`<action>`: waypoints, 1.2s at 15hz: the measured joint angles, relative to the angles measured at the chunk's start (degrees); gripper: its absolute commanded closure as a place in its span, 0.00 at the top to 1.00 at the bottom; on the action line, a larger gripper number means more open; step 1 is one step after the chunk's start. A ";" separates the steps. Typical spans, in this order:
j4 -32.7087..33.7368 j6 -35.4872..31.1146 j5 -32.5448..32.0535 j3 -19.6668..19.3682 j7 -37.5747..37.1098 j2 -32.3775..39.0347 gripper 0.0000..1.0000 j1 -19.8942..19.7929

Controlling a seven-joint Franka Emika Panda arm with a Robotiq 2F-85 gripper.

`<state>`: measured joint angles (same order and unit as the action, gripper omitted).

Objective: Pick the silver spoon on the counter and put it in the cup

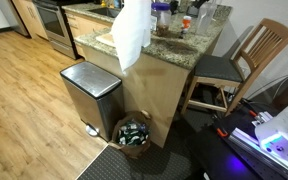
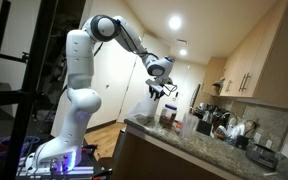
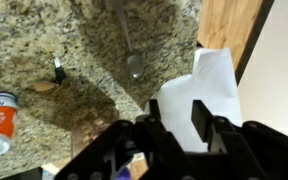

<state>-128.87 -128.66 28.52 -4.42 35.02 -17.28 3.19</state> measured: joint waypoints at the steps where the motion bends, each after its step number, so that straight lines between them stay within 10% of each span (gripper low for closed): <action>1: -0.08 1.92 -0.06 0.01 0.12 0.54 0.73 0.88; 5: -0.20 0.70 -3.87 2.48 -0.17 6.51 0.99 3.71; 12: 0.01 -19.43 -29.32 8.04 -13.63 19.34 1.00 4.28; 18: 0.56 -21.85 -44.20 7.37 -28.35 23.58 1.00 4.01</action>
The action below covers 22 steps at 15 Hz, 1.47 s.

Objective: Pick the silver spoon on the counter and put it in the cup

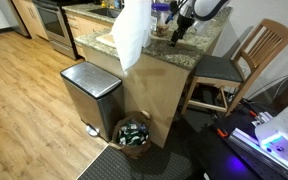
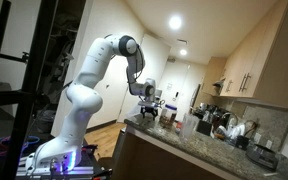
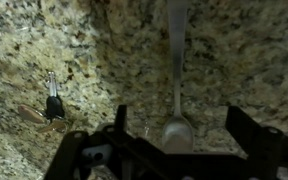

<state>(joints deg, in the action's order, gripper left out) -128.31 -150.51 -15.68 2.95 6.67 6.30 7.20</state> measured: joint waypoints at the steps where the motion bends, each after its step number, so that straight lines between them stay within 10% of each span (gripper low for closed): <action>1: 0.09 0.00 -0.01 -0.01 -0.05 0.04 1.00 0.00; 22: 2.14 6.90 16.59 2.41 -2.54 0.93 1.00 0.12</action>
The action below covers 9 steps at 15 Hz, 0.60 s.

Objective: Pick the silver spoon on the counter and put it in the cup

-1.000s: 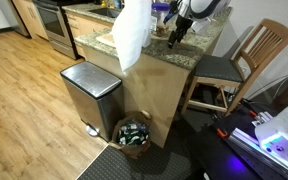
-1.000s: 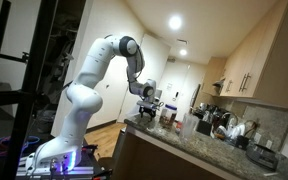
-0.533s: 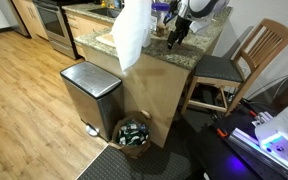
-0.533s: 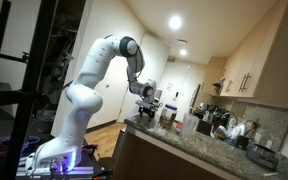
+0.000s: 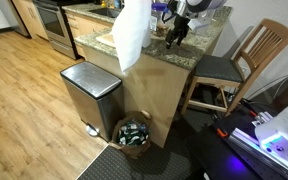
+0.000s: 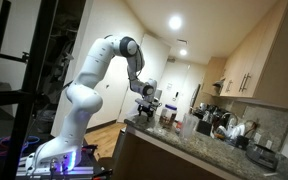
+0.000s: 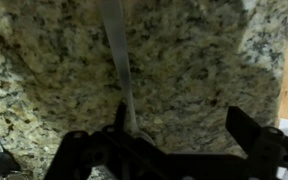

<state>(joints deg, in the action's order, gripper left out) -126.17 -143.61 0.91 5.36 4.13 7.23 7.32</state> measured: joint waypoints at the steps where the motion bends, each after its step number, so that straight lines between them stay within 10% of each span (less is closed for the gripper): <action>1: 0.06 -0.16 0.42 0.11 0.65 0.00 1.00 0.00; 9: 0.21 0.94 -1.33 0.15 -1.43 -0.01 1.00 -0.01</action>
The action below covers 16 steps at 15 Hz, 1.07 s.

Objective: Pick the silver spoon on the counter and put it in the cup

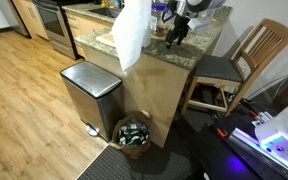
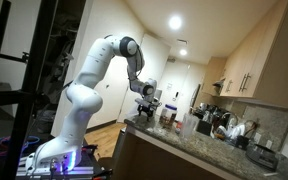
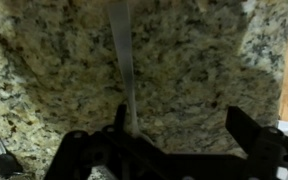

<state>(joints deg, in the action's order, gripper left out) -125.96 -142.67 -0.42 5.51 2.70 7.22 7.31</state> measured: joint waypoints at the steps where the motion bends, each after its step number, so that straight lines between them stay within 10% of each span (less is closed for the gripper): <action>1: 0.00 0.62 -0.20 0.00 -0.92 -0.01 1.00 0.01; 16: -0.15 -1.59 0.77 0.37 -7.54 0.01 1.00 0.09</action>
<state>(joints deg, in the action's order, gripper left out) -126.11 -144.25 0.35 5.88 -4.84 7.23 7.39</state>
